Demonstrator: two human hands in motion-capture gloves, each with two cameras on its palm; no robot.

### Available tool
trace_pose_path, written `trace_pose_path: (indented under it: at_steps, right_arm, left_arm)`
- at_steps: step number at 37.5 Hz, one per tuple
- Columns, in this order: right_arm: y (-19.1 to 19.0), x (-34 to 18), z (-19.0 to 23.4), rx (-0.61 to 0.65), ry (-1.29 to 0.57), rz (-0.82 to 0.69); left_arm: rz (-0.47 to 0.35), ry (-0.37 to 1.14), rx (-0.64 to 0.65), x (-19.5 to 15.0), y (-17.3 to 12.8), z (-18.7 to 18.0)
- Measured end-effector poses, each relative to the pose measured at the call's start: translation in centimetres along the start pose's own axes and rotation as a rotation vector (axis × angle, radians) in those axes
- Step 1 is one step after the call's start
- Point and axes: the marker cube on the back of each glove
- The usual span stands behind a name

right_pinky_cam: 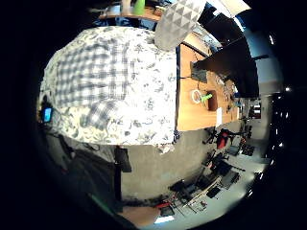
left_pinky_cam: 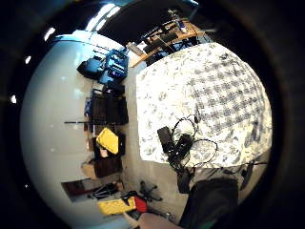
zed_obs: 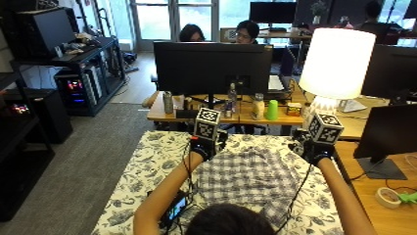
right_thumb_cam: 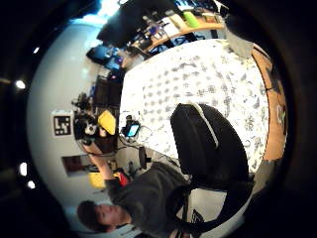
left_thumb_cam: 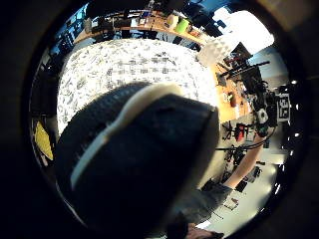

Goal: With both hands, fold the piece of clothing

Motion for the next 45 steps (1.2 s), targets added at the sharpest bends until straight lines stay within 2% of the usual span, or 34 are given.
trace_pose_path:
  at_steps: [14, 20, 32, 35, 40, 43, 45]
  right_arm:
    - [2.1, -1.1, -1.4, -0.046, 0.024, 0.003]
    - [2.1, -0.9, -1.5, -0.048, 0.038, 0.014]
    - [2.7, -1.1, -1.5, -0.053, 0.056, -0.006]
    - [2.3, -0.9, -0.9, -0.064, 0.046, -0.008]
    - [2.5, -1.1, 0.4, -0.156, 0.054, -0.003]
    - [3.1, -1.9, 1.0, -0.18, 0.067, -0.014]
    - [2.2, -1.4, 2.4, -0.203, 0.071, -0.012]
  left_arm:
    - [-0.016, -0.018, -0.03, -0.5, 1.1, -0.4]
    - [-0.044, -0.021, -0.033, -1.1, 0.7, -0.1]
    - [-0.017, -0.009, -0.055, -0.3, 0.8, 1.4]
    - [-0.012, -0.006, -0.068, -0.1, 1.6, 1.6]
    - [0.043, 0.012, -0.143, 0.5, 1.7, 3.8]
    - [0.071, 0.038, -0.194, 1.2, 1.2, 5.9]
    - [0.092, 0.054, -0.233, 1.7, 0.9, 7.7]
